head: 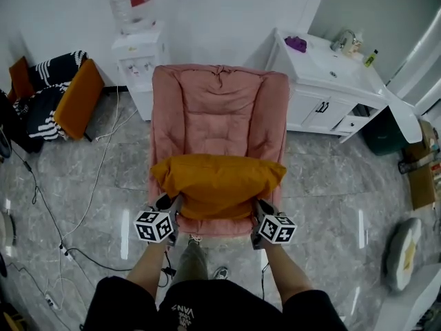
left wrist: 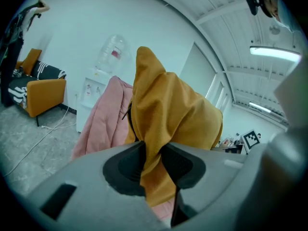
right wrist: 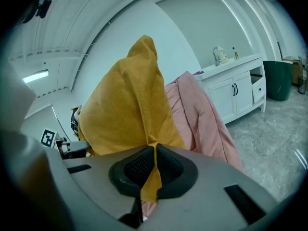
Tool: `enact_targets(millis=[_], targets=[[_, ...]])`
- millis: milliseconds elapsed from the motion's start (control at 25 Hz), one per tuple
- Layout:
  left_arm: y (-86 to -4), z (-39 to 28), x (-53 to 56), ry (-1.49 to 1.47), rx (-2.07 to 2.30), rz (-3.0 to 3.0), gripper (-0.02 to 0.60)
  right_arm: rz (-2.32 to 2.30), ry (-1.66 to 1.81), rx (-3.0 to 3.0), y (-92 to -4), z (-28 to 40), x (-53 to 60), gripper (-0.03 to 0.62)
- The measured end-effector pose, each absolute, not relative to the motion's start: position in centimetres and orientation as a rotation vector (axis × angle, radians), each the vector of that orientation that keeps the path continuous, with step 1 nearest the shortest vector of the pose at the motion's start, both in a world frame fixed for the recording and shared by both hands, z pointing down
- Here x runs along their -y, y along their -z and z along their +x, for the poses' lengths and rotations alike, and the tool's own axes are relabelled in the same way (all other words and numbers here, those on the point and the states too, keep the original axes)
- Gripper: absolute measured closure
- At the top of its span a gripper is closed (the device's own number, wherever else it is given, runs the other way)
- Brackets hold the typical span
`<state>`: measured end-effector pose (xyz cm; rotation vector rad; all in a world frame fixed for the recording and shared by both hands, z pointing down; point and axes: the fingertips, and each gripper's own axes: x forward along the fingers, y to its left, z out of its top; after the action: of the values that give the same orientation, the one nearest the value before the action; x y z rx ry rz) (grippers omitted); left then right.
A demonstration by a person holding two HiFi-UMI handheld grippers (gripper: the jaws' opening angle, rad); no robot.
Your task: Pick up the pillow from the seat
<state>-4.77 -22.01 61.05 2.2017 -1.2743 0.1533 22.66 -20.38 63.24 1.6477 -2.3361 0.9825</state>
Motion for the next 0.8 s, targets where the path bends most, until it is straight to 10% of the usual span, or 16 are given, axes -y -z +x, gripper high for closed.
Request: enact_targets(millis=[800], targets=[[-51.8, -4.8, 17.1, -0.074, 1.327, 2.381, 0.495, 1.673, -0.788, 2.499, -54.7, 22.5, 14.7, 0.586]])
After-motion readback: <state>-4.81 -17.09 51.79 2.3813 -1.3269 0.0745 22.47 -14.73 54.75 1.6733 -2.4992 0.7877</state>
